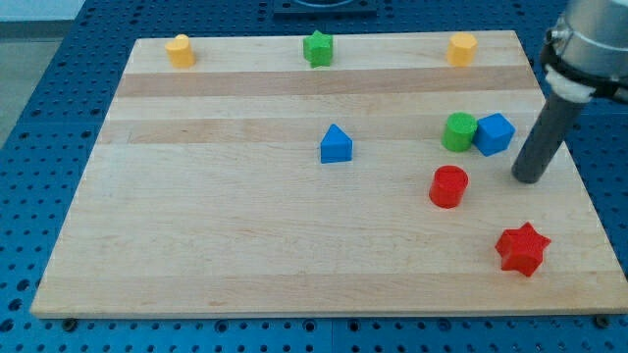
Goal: Push red circle closer to the blue triangle
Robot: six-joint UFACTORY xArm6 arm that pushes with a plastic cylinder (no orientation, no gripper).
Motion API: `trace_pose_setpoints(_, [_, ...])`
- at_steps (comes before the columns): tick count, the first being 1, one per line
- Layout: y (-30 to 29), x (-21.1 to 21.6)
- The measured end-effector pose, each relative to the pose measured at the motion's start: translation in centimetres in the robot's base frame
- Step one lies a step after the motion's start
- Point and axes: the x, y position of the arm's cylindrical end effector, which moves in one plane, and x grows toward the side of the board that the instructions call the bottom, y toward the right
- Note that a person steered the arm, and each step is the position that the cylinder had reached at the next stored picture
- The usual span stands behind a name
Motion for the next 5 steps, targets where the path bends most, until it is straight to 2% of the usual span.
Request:
trace_pose_setpoints(2, [-5.6,2.1])
trace_pose_setpoints(5, [-13.0,1.1])
